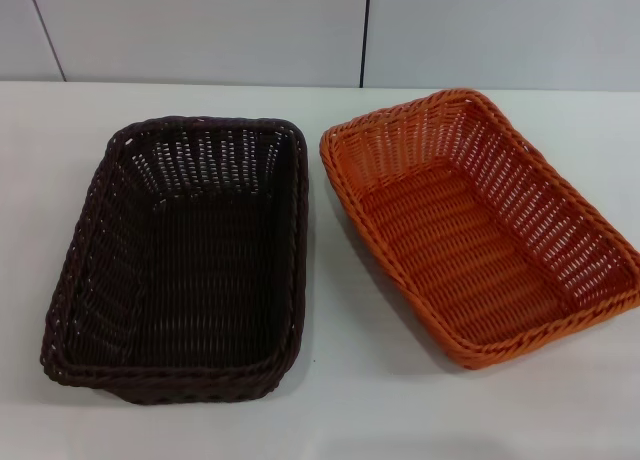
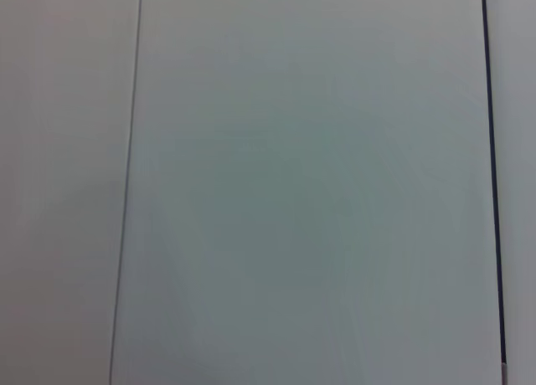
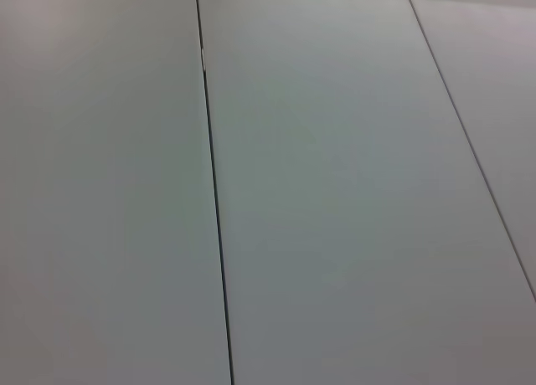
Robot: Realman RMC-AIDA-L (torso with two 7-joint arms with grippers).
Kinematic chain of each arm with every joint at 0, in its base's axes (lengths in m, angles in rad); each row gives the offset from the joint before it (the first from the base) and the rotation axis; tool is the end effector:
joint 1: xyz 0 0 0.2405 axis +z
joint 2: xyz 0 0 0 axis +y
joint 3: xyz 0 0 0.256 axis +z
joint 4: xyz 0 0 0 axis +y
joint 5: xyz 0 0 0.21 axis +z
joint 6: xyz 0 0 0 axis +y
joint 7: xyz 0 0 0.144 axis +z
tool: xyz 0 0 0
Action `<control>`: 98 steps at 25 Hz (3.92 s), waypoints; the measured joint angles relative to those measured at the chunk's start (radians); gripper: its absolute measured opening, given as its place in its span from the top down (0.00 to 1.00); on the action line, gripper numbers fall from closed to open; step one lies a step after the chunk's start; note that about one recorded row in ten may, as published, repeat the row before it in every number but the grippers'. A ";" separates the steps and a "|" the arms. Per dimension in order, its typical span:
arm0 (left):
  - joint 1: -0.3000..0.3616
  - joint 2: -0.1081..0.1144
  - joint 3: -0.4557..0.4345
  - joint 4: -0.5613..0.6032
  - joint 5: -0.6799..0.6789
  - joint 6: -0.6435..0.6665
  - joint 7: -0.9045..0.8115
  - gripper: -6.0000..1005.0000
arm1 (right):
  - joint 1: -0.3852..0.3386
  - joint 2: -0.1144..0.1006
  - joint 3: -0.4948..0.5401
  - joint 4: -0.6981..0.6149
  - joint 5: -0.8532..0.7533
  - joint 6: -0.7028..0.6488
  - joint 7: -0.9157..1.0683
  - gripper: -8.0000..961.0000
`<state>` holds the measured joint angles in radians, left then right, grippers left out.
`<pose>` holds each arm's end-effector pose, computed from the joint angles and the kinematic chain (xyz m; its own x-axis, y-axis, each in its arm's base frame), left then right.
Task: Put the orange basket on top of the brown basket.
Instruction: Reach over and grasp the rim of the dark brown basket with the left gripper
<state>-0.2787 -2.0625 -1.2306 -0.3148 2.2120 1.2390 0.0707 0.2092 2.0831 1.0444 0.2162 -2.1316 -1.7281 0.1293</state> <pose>-0.3748 0.2990 0.0607 0.7306 -0.1857 0.6570 0.6744 0.3463 -0.6521 0.3499 0.2370 0.0740 0.6330 0.5180 -0.5753 -0.7556 0.2515 -0.6049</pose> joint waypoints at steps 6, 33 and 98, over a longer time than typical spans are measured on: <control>-0.001 0.000 -0.001 0.005 -0.001 -0.004 0.019 0.25 | 0.018 0.000 0.007 0.000 0.000 0.010 -0.001 0.16; -0.058 0.009 -0.813 -1.245 0.358 -2.374 0.417 0.25 | 0.062 0.001 0.002 -0.001 -0.001 0.081 0.006 0.16; -0.298 0.013 -0.721 -1.113 0.555 -2.740 0.989 0.66 | 0.071 -0.002 -0.006 -0.039 -0.005 0.110 -0.004 0.16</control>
<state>-0.5767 -2.0497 -1.9515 -1.4280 2.7665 -1.5010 1.0593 0.2805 2.0816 1.0385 0.1773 -2.1369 -1.6177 0.1258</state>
